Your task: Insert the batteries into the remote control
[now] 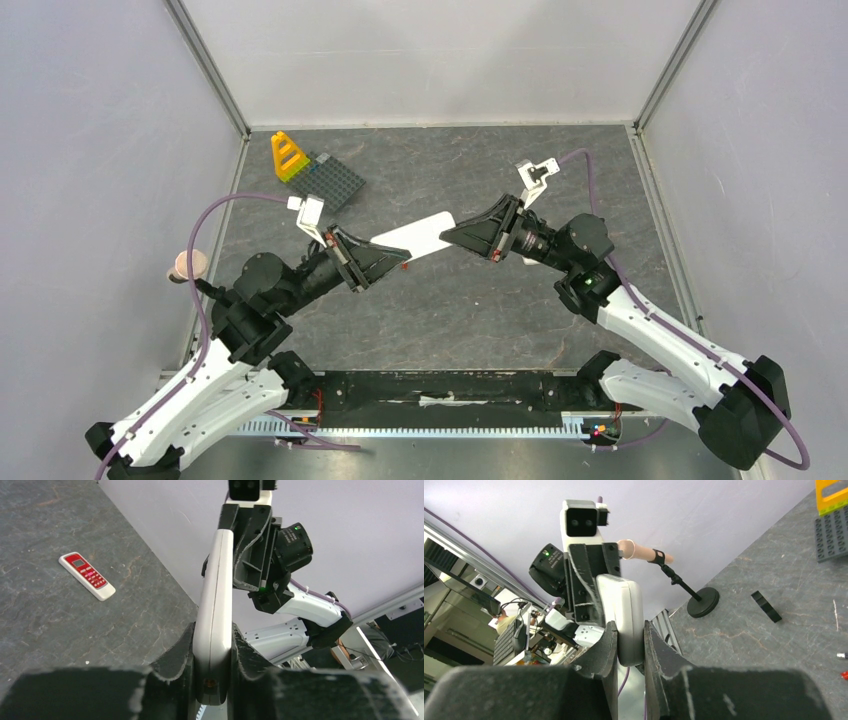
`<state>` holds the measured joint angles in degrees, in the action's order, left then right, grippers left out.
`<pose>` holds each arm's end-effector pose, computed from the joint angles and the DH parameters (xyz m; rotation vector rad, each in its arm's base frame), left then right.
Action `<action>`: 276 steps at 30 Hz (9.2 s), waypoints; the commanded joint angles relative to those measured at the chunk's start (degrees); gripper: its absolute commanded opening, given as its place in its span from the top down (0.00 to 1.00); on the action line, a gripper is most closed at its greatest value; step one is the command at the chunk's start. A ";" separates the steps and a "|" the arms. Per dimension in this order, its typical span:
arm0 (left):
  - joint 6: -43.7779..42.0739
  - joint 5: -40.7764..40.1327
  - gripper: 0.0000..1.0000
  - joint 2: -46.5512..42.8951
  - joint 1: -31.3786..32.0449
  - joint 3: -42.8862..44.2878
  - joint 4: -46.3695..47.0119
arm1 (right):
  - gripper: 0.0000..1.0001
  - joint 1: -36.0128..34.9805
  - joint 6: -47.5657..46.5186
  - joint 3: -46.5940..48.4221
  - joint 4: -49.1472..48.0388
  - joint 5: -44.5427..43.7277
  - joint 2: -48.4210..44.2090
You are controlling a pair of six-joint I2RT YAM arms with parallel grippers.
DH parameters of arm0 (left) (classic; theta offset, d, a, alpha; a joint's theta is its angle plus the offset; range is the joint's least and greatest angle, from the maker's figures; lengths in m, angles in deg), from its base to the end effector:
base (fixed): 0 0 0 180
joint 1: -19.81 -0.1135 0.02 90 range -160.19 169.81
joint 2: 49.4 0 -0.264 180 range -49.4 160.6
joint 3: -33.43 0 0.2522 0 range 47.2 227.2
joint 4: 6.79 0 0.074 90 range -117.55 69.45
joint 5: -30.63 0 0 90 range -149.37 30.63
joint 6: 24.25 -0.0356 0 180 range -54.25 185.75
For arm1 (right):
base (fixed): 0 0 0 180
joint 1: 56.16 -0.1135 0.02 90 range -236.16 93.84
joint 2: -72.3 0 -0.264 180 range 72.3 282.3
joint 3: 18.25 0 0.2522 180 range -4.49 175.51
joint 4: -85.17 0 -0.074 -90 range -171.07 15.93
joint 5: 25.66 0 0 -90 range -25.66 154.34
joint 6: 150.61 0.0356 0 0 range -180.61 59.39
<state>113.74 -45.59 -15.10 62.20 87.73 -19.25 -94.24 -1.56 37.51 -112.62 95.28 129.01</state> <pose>0.1025 -0.1051 0.3628 0.1425 1.6123 -1.4345 0.1676 0.1546 0.3603 -0.2693 1.5323 1.7396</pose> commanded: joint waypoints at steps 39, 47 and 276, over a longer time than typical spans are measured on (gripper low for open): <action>-0.17 -5.23 0.98 -2.96 0.06 -3.05 1.03 | 0.62 2.73 15.07 -13.94 -13.19 -15.27 -4.23; -0.58 -3.84 0.98 -0.40 0.06 -2.04 -0.91 | 0.35 2.72 8.69 -9.07 -9.51 -11.07 -1.69; -1.12 10.89 0.98 -3.53 -0.03 -8.99 10.07 | 0.95 -8.86 -25.76 10.75 29.33 -15.92 -10.20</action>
<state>105.39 -37.44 -20.85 62.26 80.39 -20.48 -103.18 -29.23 42.99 -93.03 85.40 119.57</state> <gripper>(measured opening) 0.273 0.053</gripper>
